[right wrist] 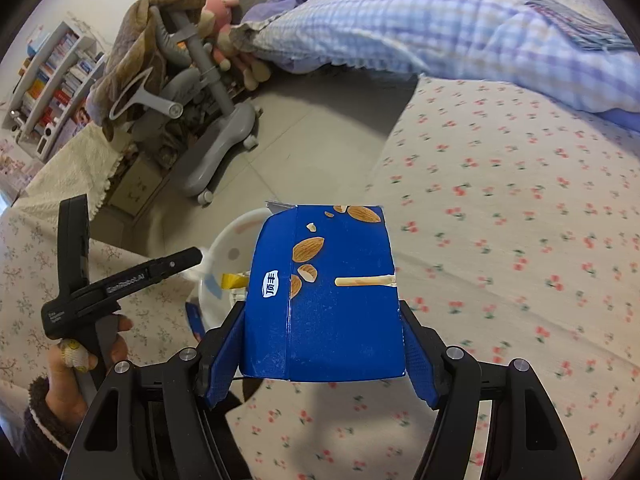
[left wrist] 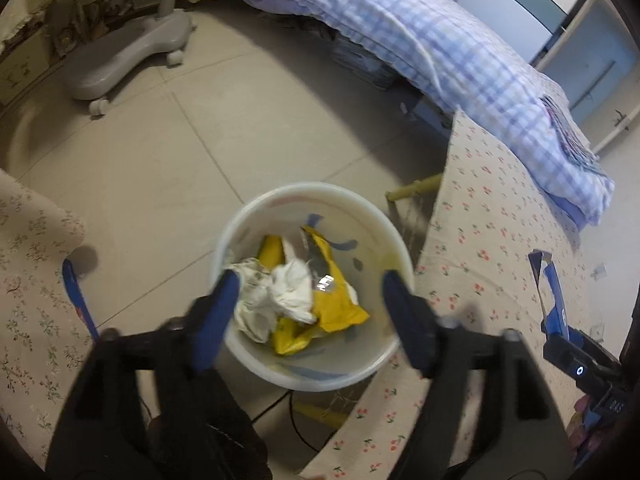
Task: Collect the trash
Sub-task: 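Drop the tissue in the bin with left tool while right tool carries the wrapper, then open the right tool over the white bin to drop the blue wrapper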
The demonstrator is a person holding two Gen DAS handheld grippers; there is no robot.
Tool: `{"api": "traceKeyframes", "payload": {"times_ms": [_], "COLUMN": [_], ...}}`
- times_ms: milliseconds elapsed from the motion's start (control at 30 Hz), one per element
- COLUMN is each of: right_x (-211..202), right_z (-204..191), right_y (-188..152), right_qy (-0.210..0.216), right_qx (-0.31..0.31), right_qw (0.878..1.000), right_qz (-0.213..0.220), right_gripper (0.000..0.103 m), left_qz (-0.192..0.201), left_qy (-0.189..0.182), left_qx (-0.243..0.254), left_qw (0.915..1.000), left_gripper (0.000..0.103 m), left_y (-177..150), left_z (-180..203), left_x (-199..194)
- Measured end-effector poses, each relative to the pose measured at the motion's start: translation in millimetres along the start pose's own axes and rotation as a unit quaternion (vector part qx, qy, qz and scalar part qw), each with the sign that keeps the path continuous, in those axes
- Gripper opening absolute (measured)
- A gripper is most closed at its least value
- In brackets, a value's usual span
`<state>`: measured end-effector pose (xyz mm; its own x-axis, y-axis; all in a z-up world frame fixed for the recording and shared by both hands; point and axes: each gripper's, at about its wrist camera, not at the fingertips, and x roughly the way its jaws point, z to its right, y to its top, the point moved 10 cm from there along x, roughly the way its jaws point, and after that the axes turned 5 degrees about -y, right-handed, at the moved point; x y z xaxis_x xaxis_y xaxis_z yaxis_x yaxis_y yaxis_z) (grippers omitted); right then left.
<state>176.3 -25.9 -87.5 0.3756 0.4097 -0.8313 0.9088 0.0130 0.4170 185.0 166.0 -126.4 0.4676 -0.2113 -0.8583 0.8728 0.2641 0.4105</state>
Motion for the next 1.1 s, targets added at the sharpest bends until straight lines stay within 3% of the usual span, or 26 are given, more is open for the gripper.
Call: {"api": "traceKeyframes", "payload": {"times_ms": [300,567,667,800,933,1100], "right_x": [37.5,76.1,81.8,71.1,47.3,-12.5], "right_z": [-34.6,-58.4,-64.7,-64.2,-55.3,-38.4], "right_y": [1.3,0.8,6.0,12.4,12.0,-3.3], "right_qy": [0.022,0.035,0.044,0.043,0.014,-0.072], "right_qx": [-0.014,-0.016,-0.015,-0.016,-0.017,-0.035], "right_qw": [0.999,0.998,0.998,0.999,1.0,0.996], "right_qz": [-0.031,-0.053,-0.042,-0.02,0.004,0.044], "right_gripper": [0.072,0.074,0.084,0.09,0.09,0.09], "left_qz": [0.018,0.025,0.028,0.026,0.029,0.043], "left_qy": [0.061,0.075,0.084,0.087,0.078,0.061], "left_qx": [-0.003,-0.016,-0.02,-0.016,-0.003,0.032], "left_qw": [0.998,0.9968,0.9959,0.9958,0.9965,0.9967], "left_gripper": [0.096,0.101,0.102,0.102,0.102,0.102], "left_y": [1.5,-1.5,-1.6,-6.7,-15.0,-31.7], "left_z": [-37.9,-64.1,-70.9,-72.8,-60.6,-25.2], "left_x": [-18.4,-32.8,-36.2,-38.7,-47.6,-68.5]}}
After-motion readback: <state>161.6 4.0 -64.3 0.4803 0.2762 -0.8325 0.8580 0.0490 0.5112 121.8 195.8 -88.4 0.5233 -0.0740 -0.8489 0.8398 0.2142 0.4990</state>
